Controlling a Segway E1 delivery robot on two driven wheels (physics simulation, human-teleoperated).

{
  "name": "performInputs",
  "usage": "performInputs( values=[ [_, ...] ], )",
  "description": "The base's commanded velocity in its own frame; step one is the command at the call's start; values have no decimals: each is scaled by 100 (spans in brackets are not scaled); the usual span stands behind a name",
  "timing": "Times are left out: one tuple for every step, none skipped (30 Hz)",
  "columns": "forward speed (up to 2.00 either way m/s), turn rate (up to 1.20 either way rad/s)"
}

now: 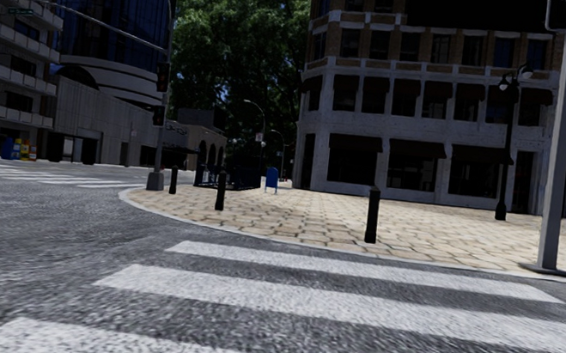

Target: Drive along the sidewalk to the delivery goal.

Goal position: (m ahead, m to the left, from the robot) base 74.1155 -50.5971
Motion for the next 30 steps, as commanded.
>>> performInputs(
  values=[
    [200,0],
    [200,0],
    [200,0],
    [200,0],
    [200,0],
    [200,0],
    [200,0],
    [200,0],
    [200,0],
    [200,-7],
    [200,-7],
    [200,-11],
    [200,-11],
    [200,0],
    [200,0],
    [200,0],
    [200,0],
    [200,0],
    [200,0],
    [200,0],
    [200,0],
    [200,0],
    [200,0],
    [200,0],
    [200,0],
    [200,0],
    [200,0],
    [200,0],
    [200,0],
    [200,0]
  ],
)
